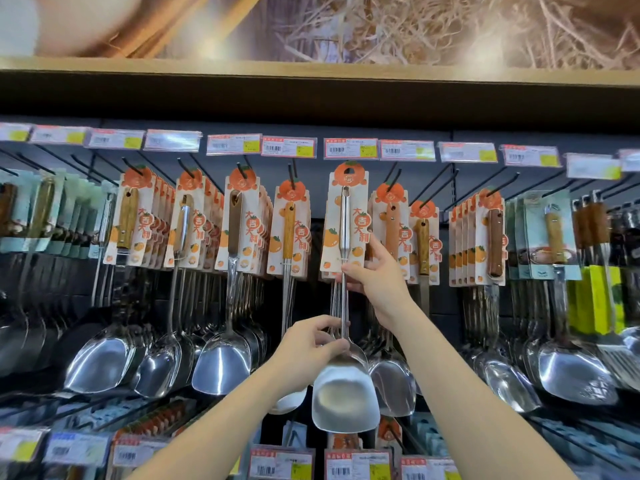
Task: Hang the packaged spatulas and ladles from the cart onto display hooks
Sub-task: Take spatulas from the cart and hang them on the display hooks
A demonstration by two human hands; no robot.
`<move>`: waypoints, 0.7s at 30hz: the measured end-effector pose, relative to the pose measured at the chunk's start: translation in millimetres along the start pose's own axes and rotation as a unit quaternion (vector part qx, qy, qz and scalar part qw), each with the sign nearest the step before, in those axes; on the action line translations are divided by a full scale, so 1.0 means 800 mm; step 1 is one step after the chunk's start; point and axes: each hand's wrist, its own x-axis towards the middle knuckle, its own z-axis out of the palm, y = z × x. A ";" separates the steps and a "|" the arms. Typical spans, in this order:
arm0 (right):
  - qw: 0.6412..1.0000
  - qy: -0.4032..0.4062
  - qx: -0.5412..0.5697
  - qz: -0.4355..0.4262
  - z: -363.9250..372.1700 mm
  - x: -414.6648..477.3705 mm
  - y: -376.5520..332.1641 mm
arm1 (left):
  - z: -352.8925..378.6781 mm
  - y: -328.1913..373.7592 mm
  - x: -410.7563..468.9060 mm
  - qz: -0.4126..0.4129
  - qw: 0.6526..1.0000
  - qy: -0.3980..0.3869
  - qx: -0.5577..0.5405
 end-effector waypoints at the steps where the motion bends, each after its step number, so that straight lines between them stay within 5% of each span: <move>1: 1.000 -0.004 0.002 0.003 0.000 0.003 -0.001 | 0.000 0.001 0.002 0.000 1.000 0.002 -0.002; 21: 0.994 0.005 -0.054 0.095 0.003 0.066 0.051 | 0.019 -0.025 0.053 -0.069 0.995 0.031 0.059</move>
